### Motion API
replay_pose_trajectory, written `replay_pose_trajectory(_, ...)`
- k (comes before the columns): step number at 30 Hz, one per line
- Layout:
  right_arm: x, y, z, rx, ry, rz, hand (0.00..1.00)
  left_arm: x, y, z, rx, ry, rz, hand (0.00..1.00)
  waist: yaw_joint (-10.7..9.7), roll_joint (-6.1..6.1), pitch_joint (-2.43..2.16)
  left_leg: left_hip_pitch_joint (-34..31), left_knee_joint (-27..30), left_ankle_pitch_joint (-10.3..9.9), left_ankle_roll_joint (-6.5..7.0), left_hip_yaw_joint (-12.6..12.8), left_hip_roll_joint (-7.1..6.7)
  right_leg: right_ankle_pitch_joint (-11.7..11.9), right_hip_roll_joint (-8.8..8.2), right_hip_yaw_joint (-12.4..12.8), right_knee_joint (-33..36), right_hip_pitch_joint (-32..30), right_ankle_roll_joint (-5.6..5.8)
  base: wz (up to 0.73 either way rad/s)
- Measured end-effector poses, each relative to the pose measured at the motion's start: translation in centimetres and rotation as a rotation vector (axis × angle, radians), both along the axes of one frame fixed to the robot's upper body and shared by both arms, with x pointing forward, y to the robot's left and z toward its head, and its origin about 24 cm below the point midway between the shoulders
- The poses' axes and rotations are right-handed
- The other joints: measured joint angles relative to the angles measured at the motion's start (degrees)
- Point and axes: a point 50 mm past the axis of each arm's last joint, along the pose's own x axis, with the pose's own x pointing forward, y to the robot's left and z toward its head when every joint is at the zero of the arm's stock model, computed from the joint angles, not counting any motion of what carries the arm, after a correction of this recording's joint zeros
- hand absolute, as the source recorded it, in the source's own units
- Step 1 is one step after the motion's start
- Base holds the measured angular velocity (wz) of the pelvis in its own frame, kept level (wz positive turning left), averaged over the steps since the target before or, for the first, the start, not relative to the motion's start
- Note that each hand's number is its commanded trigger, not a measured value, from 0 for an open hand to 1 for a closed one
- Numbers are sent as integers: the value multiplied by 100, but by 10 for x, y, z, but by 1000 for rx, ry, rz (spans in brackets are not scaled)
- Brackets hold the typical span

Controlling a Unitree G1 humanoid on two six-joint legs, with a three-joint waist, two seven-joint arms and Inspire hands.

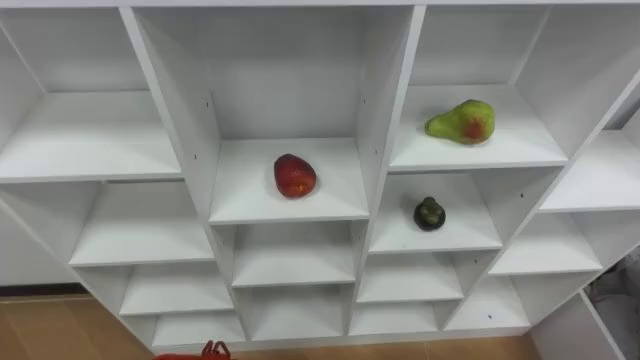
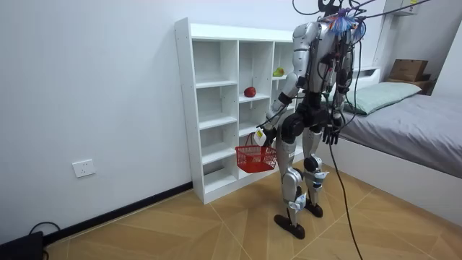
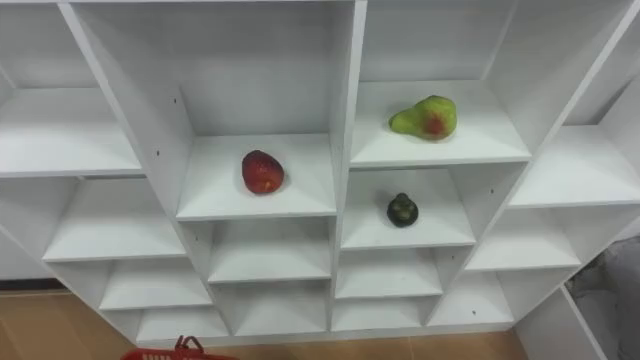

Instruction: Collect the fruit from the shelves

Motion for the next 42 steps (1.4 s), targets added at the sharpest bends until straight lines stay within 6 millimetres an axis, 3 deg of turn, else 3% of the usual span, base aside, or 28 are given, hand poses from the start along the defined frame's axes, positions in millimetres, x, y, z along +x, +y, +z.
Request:
replay_pose_trajectory(12,5,-4,1,-52,-62,-97,0,0,-4,-1,17,-2,11,100,-4,141,-5,-31,-20,-43,39,-4,15,14,18,18,5,-27,5,0)
replay_pose_trajectory(18,9,-5,2,-60,-107,-87,0,1,-5,-1,25,-20,12,100,6,150,-3,-65,-20,-42,39,23,13,26,15,21,-7,-90,3,-2)
replay_pose_trajectory(23,26,-10,8,-93,-219,-94,0,3,-5,0,23,-45,8,100,11,189,-16,-116,-21,-42,39,171,18,73,29,113,-42,-175,11,-12)
replay_pose_trajectory(25,48,-12,16,-95,-371,-127,0,5,-5,1,21,-52,7,100,6,202,1,-124,-19,-42,40,241,27,127,41,159,-105,-179,13,-15)
replay_pose_trajectory(29,87,-4,36,-59,-613,-112,0,14,-6,4,25,-105,-4,100,6,208,-10,-177,-19,-42,40,288,31,138,51,178,-82,-262,12,-3)
replay_pose_trajectory(35,115,8,70,-18,-864,-64,0,9,-3,6,35,-124,-5,100,-17,148,-19,-239,10,-41,40,303,36,141,56,200,-89,-306,10,-1)
replay_pose_trajectory(42,130,13,104,17,-1073,-70,0,8,5,9,57,-151,7,100,-8,98,-37,-269,14,-43,38,459,75,181,104,329,-91,-396,-12,-11)
